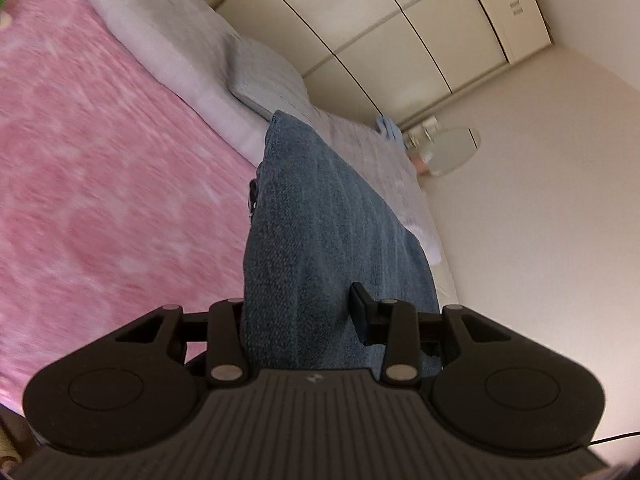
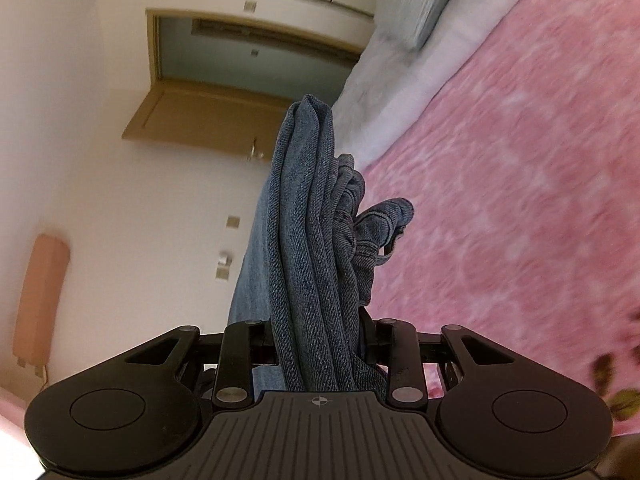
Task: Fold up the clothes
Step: 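Lift the folded jeans off the bedspread with both grippers, then carry the held jeans with both grippers toward the stack of folded clothes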
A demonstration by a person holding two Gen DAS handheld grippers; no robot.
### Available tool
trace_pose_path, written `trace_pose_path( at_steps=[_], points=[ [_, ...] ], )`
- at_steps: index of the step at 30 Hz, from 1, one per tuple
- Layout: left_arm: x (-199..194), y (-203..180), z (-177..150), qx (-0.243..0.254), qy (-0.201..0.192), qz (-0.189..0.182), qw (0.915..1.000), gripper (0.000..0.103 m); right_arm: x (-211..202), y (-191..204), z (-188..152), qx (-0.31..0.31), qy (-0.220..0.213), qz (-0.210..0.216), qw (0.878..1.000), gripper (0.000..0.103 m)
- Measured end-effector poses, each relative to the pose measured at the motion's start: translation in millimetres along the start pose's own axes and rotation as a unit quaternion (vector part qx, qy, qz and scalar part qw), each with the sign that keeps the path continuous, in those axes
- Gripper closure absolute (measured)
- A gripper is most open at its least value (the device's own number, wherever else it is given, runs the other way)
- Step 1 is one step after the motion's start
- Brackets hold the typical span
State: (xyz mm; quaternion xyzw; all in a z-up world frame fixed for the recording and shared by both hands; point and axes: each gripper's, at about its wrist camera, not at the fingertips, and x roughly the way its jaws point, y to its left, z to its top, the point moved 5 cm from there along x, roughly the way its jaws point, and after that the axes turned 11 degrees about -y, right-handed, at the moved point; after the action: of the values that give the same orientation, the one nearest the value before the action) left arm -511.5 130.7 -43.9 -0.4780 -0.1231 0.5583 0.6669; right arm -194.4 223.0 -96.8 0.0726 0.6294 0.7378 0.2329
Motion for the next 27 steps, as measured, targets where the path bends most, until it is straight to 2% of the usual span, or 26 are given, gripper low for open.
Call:
trace_pose_path(
  at_steps=[6,10,18,27],
  points=[
    [-79.8,92.7,77.4,-0.001,-0.017,0.010,0.9998,0.070,110.6,30.6,-81.7,0.006,0.015,0.011,1.000,0.072],
    [-117.3,142.5,127.0,-0.008,-0.027,0.033,0.9990,0.070,182.6,46.9,-119.8,0.019,0.035,0.012,0.999,0.072],
    [-166.0,204.6,192.2,-0.034,-0.073,0.050,0.9955,0.070,289.2,82.5,-151.6,0.002,0.086,0.015,0.996,0.072],
    [-196.3,243.5,255.8,-0.045,-0.157,0.092,0.9822,0.069,401.5,114.8,-166.3,-0.026,0.153,0.059,0.986,0.072]
  ],
)
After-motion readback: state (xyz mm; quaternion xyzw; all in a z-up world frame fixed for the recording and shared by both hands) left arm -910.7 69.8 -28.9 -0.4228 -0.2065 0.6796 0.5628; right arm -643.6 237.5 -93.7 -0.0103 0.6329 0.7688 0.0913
